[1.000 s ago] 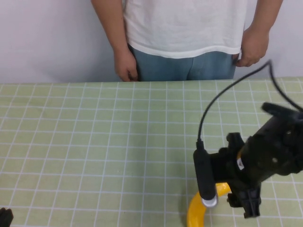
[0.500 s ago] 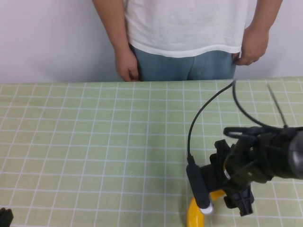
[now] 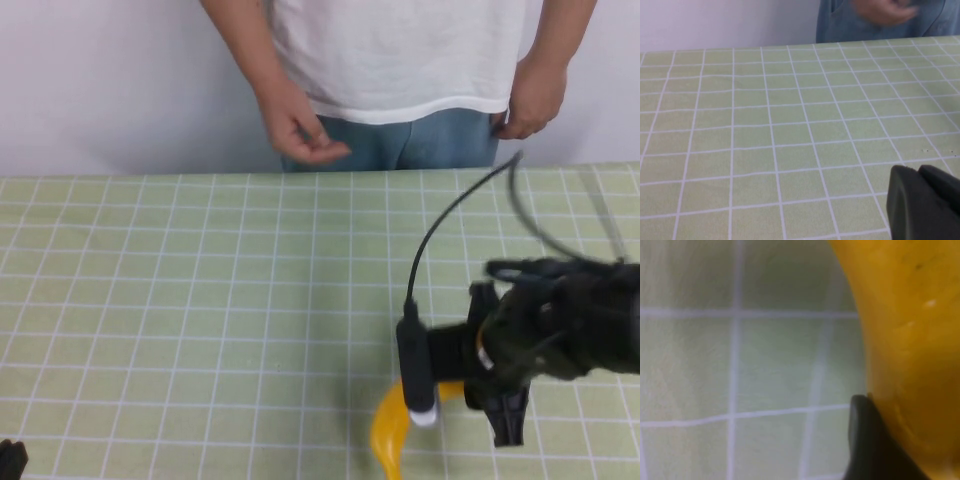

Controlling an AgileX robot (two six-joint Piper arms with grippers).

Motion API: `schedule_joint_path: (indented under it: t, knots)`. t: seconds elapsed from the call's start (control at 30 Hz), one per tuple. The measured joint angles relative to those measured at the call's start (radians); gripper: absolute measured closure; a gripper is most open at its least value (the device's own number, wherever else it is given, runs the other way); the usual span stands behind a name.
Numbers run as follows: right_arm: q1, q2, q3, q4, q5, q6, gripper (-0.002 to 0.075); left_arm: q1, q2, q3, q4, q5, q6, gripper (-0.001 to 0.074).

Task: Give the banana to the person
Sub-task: Pick up the banana, then hand the grabbed banana to the person

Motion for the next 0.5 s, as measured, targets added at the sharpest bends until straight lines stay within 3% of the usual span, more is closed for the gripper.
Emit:
schedule_joint_path:
  t: [0.3, 0.5]
  knots:
    - [0.000, -0.352, -0.007, 0.236, 0.001, -0.002, 0.0732, 0.000, 0.000, 0.000, 0.000, 0.000, 0.000, 0.0738]
    - [0.000, -0.374, -0.208, 0.259, 0.164, 0.044, 0.0732, 0.000, 0.000, 0.000, 0.000, 0.000, 0.000, 0.0738]
